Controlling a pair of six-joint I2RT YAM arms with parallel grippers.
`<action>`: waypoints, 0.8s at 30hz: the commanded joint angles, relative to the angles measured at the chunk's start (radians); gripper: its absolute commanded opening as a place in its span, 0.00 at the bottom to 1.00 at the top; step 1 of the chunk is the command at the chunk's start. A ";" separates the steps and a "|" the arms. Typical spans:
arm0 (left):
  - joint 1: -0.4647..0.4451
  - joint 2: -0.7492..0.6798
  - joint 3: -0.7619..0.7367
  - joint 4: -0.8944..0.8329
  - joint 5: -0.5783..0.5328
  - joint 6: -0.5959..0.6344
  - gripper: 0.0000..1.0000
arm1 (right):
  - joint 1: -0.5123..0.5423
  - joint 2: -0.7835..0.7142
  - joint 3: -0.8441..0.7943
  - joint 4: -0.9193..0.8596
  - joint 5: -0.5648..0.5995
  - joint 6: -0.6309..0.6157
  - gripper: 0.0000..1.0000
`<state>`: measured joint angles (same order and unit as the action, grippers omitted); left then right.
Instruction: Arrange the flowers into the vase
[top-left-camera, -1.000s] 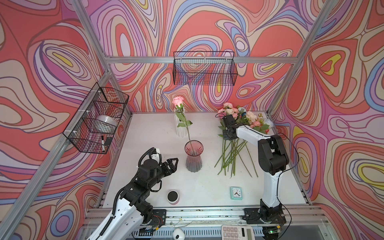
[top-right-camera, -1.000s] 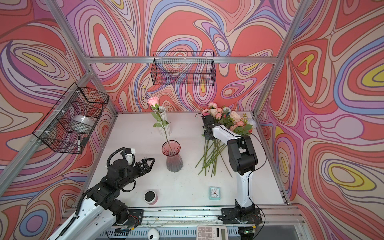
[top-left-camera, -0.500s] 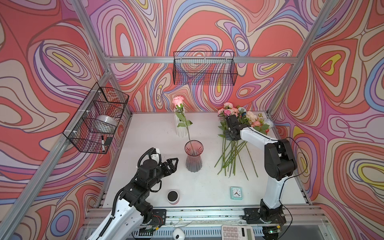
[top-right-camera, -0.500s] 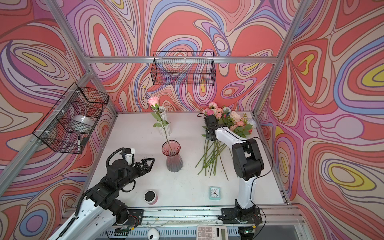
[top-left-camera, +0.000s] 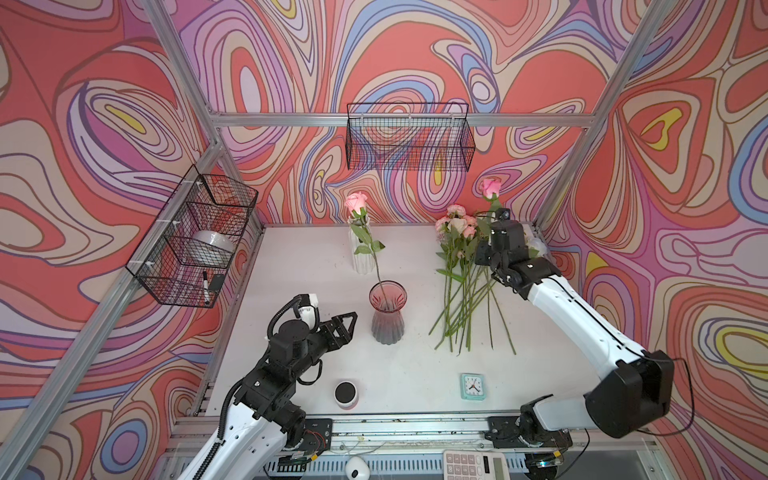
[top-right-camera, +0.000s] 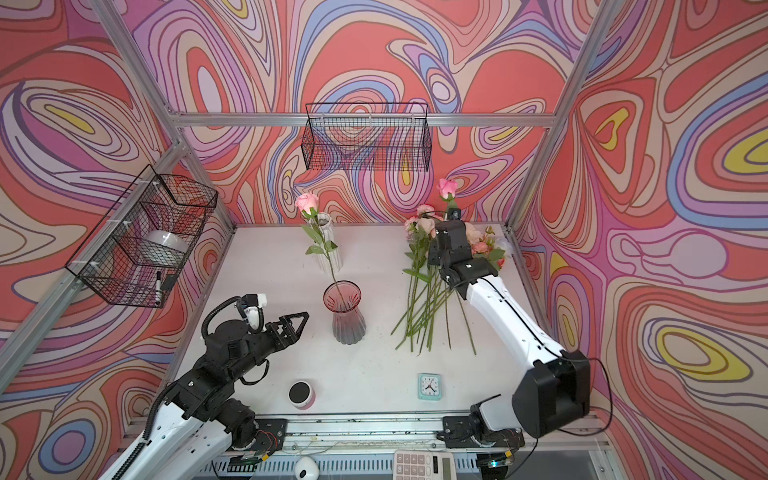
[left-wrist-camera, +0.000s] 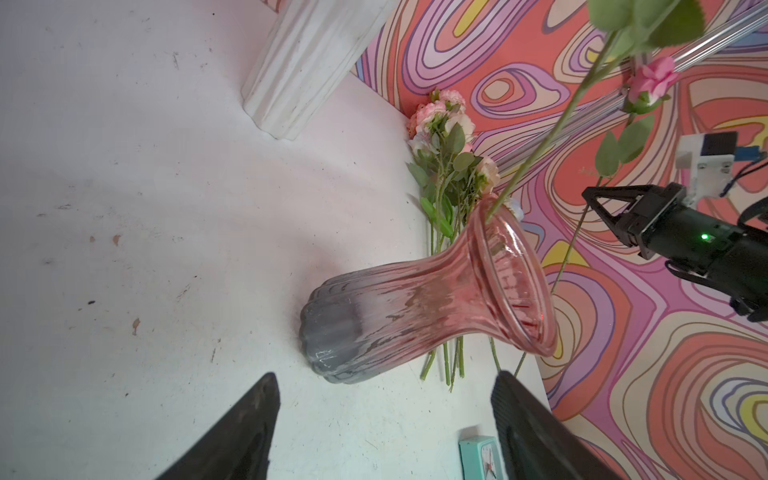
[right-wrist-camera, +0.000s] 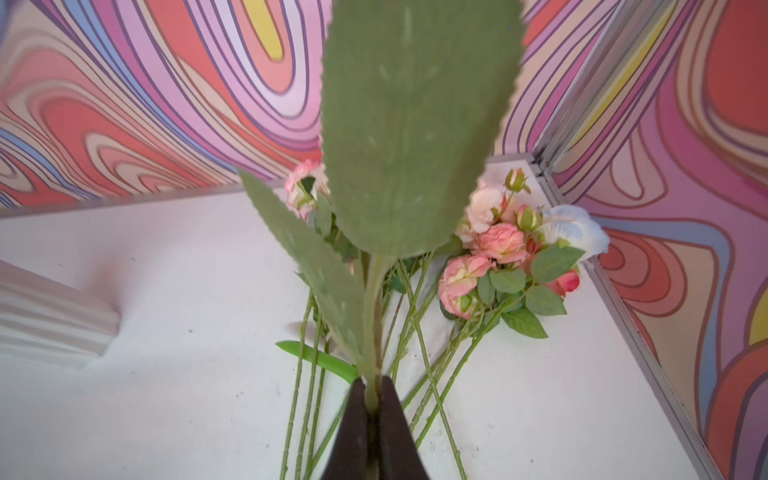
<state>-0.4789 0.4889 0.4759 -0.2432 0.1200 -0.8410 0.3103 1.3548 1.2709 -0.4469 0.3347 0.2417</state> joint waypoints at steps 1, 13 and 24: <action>-0.002 -0.026 0.029 0.078 0.021 0.003 0.83 | 0.002 -0.105 -0.011 0.043 -0.096 0.038 0.00; -0.003 0.101 0.159 0.322 0.393 0.061 0.83 | 0.032 -0.281 0.004 0.185 -0.635 0.245 0.00; -0.002 0.226 0.205 0.596 0.645 -0.029 0.75 | 0.332 -0.181 0.053 0.356 -0.717 0.324 0.00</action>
<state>-0.4789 0.6998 0.6590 0.2085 0.6537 -0.8249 0.5747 1.1435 1.2911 -0.1646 -0.3458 0.5446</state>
